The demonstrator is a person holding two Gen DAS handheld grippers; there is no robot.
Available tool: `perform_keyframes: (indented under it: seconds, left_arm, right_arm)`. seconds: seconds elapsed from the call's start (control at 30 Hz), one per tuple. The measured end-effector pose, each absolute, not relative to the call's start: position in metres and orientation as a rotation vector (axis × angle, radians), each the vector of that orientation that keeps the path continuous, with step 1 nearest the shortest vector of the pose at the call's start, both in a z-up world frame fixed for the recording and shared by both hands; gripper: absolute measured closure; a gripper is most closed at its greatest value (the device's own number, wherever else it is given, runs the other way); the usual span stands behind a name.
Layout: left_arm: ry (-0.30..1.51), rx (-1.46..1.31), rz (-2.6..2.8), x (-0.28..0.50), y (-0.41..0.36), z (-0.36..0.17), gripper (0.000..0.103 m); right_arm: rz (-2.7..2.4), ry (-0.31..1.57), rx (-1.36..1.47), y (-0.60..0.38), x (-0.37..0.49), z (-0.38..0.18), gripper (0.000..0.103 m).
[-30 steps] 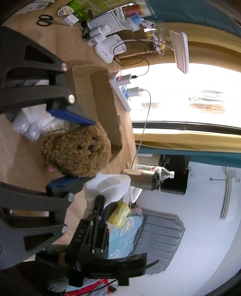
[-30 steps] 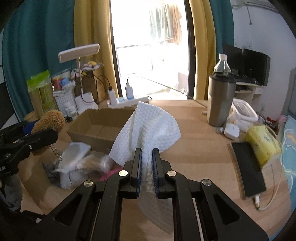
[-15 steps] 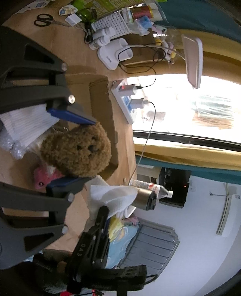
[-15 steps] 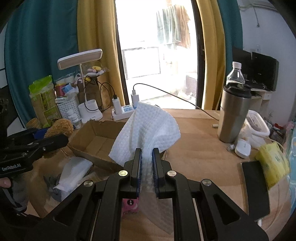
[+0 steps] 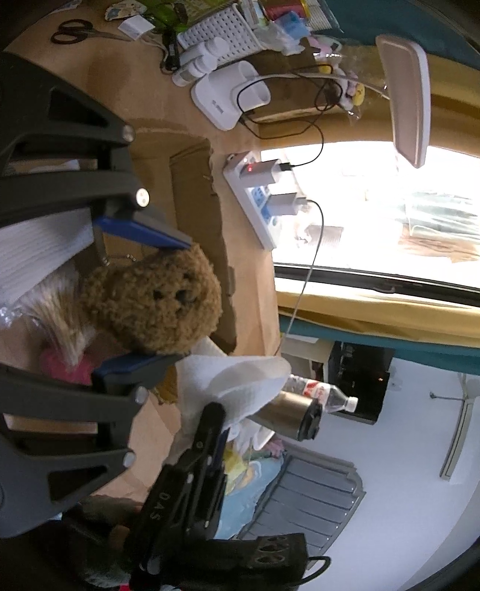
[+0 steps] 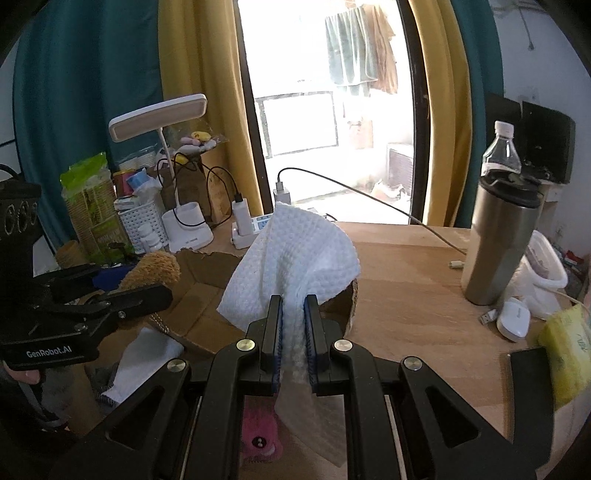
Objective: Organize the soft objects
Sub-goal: 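Carry the teddy plush into the box with the left gripper while the right carries the paper towel, then release the teddy plush and paper towel into the box with both grippers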
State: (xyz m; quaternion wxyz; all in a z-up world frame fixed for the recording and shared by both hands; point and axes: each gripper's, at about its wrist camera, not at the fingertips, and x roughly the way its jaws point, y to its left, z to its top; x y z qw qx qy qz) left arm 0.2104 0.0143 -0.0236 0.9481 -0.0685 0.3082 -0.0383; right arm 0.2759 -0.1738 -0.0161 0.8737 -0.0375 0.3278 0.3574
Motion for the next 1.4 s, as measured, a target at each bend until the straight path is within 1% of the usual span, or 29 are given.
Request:
perform_keyframes:
  seconds: [0.73, 0.83, 1.0, 1.07, 1.13, 1.23, 1.4]
  left_arm:
    - [0.737, -0.128, -0.111, 0.257, 0.000, -0.066, 0.049]
    - [0.751, -0.115, -0.097, 0.261, -0.003, -0.071, 0.048]
    - [0.759, -0.128, -0.104, 0.264, 0.000, -0.074, 0.045]
    - [0.758, -0.131, -0.100, 0.265, 0.002, -0.073, 0.041]
    - [0.752, -0.134, -0.093, 0.265, 0.004, -0.071, 0.039]
    - [0.736, -0.138, -0.084, 0.263, 0.006, -0.068, 0.028]
    - [0.720, -0.155, -0.058, 0.256, 0.011, -0.064, 0.028]
  right_arm:
    - [0.798, 0.769, -0.091, -0.151, 0.298, -0.049, 0.091]
    - [0.796, 0.784, -0.102, -0.147, 0.300, -0.054, 0.089]
    - [0.789, 0.792, -0.108, -0.145, 0.301, -0.056, 0.073]
    - [0.783, 0.792, -0.105, -0.145, 0.303, -0.055, 0.070]
    - [0.774, 0.787, -0.101, -0.147, 0.303, -0.053, 0.066]
    - [0.760, 0.778, -0.095, -0.151, 0.303, -0.050, 0.061]
    - [0.747, 0.769, -0.097, -0.153, 0.298, -0.046, 0.056]
